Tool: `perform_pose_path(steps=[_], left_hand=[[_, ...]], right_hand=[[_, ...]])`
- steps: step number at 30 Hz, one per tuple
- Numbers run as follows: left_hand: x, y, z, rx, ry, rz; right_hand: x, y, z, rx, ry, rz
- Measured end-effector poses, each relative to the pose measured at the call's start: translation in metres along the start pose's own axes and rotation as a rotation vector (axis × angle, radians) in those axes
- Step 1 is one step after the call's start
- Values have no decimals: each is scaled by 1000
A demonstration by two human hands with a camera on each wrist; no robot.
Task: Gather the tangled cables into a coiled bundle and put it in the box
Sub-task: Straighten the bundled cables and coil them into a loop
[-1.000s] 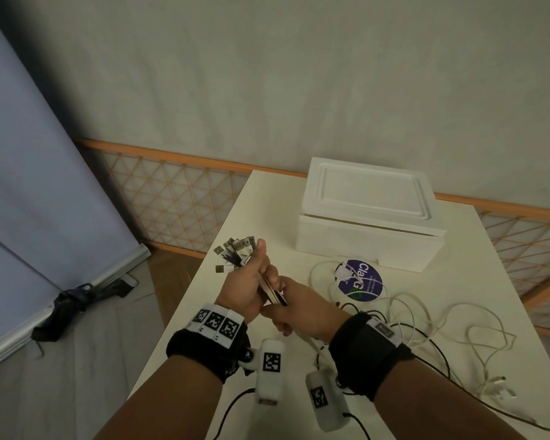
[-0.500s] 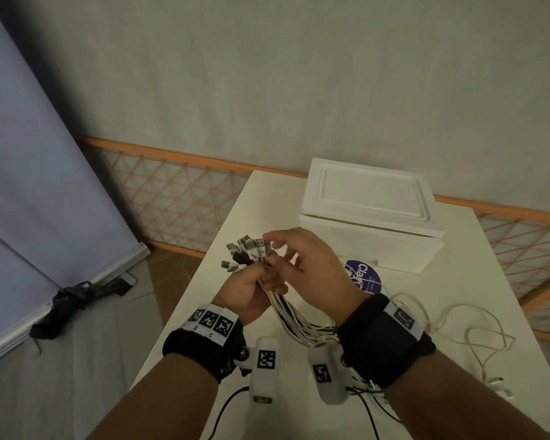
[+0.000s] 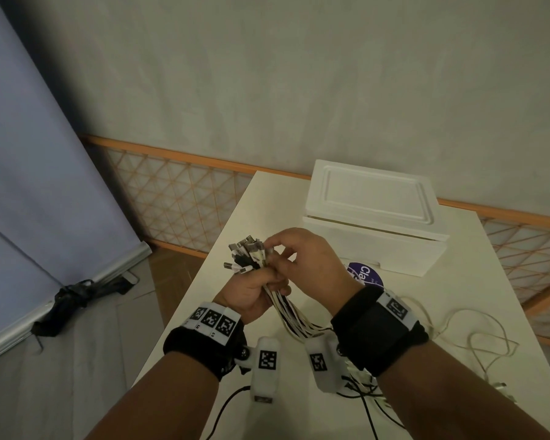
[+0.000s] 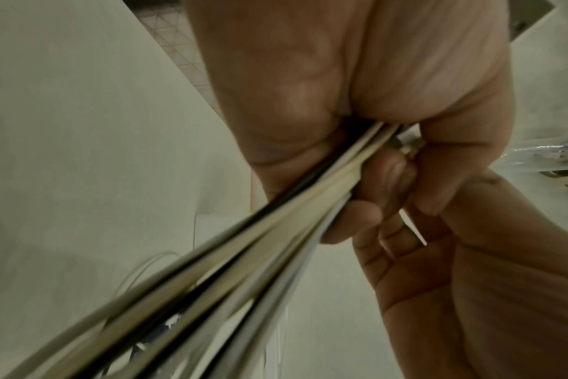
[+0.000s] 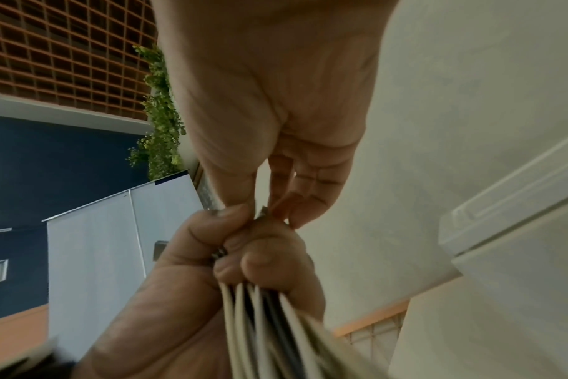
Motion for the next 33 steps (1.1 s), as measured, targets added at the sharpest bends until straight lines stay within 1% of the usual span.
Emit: perform_pose_path(steps=[2,7,11,13,16,18,21,23,24,26,28,30,33], left_hand=[[0,0,0,0,-23,0],[3,1,2,1,-101,-30],[5,4,-3,-11,-118,-23],[7,5,-5,-21,-129,-31],[8,6,-3,-39,-167,-40],[9,7,-2,-42,-171,-37],[12,8,-2,-48,-203,-22],[13,8,-1,-68,-242,-40],[15,8,-1,-60,-258,-51],[15,6,0,-20,-303,-94],[15,4,1,11,-355,-157],[14,2,3,2,-368,-173],[13,2,-1,-39,-319,-190]], right_hand=[[0,-1,-2,-21,37,37],[-1,-5,2,4,139,120],[-7,-10,5,73,88,183],[-8,-12,5,90,55,175],[-5,-10,7,44,21,132],[-5,-10,7,14,18,130],[-6,-12,7,11,-118,208],[-5,-12,11,18,-229,281],[-4,-11,14,21,-247,302],[-1,-11,19,-3,-204,307],[3,-13,21,-84,-115,281],[7,-16,21,-130,-52,274],[8,-17,16,-124,-64,262]])
Point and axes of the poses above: each hand's wrist, its own y-axis away from the middle knuckle, its own x-axis out of the palm, z = x × y, the point moved 1 cm from there along -y, towards the middle knuckle, and after that the axes turned 7 degrees about -z, right-handed, at the moved point
